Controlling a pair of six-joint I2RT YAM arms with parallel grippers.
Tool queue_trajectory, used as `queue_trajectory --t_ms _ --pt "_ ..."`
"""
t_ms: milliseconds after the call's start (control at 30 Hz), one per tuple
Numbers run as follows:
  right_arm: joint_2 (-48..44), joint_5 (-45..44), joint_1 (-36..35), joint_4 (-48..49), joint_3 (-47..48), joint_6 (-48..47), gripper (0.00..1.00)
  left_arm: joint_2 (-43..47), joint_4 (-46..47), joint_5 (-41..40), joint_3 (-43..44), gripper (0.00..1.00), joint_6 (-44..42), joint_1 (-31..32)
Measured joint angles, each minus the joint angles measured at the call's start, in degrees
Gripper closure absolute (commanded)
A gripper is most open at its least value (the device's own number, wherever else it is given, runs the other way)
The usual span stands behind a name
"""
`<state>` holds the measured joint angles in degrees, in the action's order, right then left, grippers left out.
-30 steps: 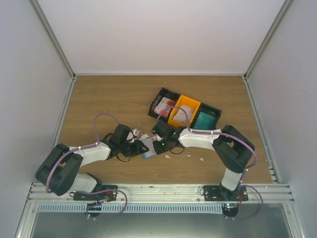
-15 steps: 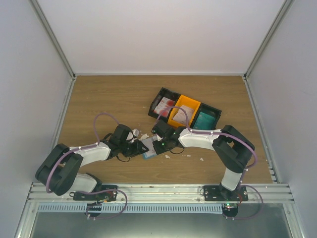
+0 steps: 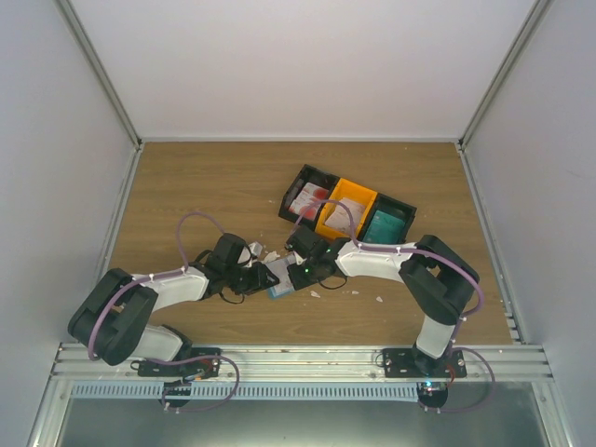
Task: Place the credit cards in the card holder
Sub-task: Turn over the card slot in the card holder.
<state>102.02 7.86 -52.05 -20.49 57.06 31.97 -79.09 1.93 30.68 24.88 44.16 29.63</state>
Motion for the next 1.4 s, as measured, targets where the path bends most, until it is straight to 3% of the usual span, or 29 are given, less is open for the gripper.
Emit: queue_trajectory --t_ms 500,833,1033,1100,1400 --pt "0.0 0.0 0.0 0.9 -0.1 0.0 0.98 0.0 2.4 2.8 0.0 0.75 -0.2 0.2" --pt "0.0 0.1 0.0 1.7 -0.5 0.3 0.96 0.3 5.2 4.6 0.1 0.73 -0.2 0.3" --pt "-2.2 -0.8 0.1 3.6 -2.8 1.9 0.85 -0.7 5.4 4.7 1.2 0.66 -0.3 0.3" --pt "-5.2 -1.8 0.6 3.4 -4.6 2.5 0.83 -1.3 5.4 4.7 2.7 0.59 -0.9 0.3" --pt "-21.8 -5.6 9.3 3.3 -8.5 4.2 0.7 -7.6 6.8 6.0 9.2 0.51 -2.0 1.1"
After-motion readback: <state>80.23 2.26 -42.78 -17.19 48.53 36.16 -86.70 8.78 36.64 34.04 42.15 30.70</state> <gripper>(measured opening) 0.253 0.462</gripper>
